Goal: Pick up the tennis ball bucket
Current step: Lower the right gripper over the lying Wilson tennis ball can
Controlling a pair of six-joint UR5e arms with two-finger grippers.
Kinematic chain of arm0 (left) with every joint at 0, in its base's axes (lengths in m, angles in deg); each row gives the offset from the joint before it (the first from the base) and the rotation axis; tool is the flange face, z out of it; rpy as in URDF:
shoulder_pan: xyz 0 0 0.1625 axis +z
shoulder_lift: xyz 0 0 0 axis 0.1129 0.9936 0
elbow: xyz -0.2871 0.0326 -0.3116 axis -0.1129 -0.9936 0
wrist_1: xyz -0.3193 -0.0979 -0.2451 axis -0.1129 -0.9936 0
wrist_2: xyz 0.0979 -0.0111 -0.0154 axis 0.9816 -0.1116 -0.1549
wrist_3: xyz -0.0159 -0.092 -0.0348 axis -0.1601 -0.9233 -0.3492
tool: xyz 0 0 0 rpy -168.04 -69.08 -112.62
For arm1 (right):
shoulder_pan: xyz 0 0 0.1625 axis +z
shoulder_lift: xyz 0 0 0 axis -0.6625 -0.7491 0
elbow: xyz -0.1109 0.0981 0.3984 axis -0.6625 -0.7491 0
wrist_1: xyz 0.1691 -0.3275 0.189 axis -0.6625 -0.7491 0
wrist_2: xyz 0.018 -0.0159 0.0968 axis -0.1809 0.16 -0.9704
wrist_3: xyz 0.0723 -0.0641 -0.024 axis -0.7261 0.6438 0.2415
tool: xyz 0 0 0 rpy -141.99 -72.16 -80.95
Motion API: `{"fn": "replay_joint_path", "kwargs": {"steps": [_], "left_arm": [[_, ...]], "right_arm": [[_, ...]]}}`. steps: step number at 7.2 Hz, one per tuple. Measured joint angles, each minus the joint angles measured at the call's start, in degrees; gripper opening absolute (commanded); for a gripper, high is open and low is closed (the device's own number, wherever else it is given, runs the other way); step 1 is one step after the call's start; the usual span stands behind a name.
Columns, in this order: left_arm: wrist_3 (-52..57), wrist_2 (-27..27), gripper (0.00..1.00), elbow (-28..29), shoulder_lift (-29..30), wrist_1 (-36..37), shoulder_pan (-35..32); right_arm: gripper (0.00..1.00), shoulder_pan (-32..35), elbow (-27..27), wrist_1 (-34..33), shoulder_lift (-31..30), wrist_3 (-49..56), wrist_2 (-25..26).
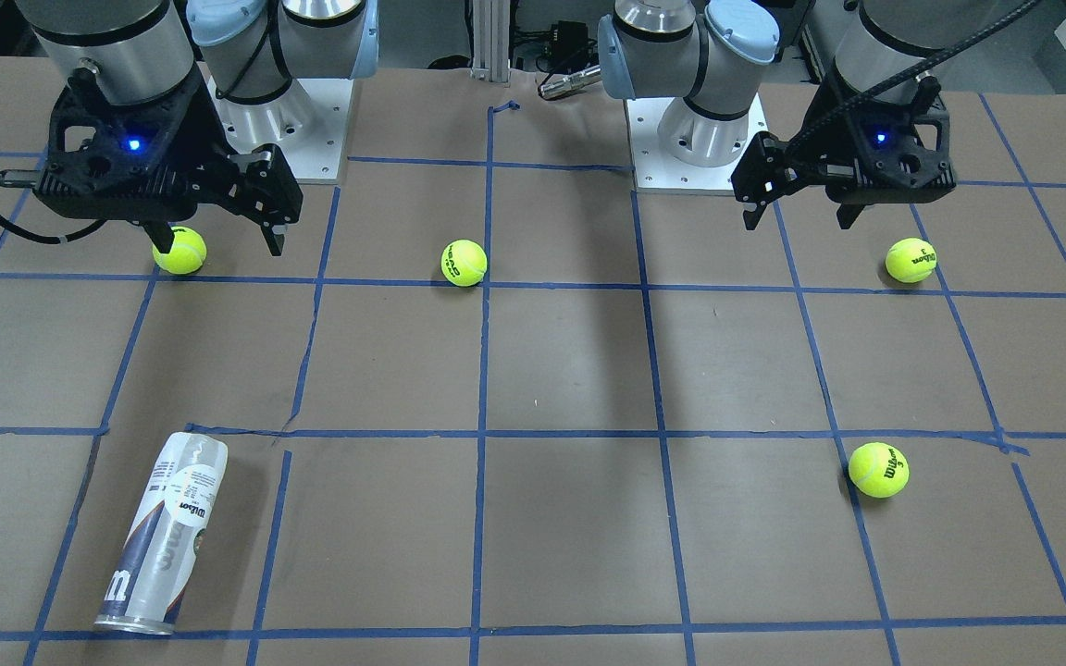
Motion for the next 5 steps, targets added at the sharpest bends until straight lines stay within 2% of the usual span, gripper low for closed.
{"fn": "replay_joint_path", "kwargs": {"steps": [5], "left_arm": [[0.0, 0.1, 1.00, -0.1, 0.0, 0.5, 0.0]], "right_arm": [[1.00, -4.7, -0.3, -2.2, 0.0, -0.3, -0.5]]}}
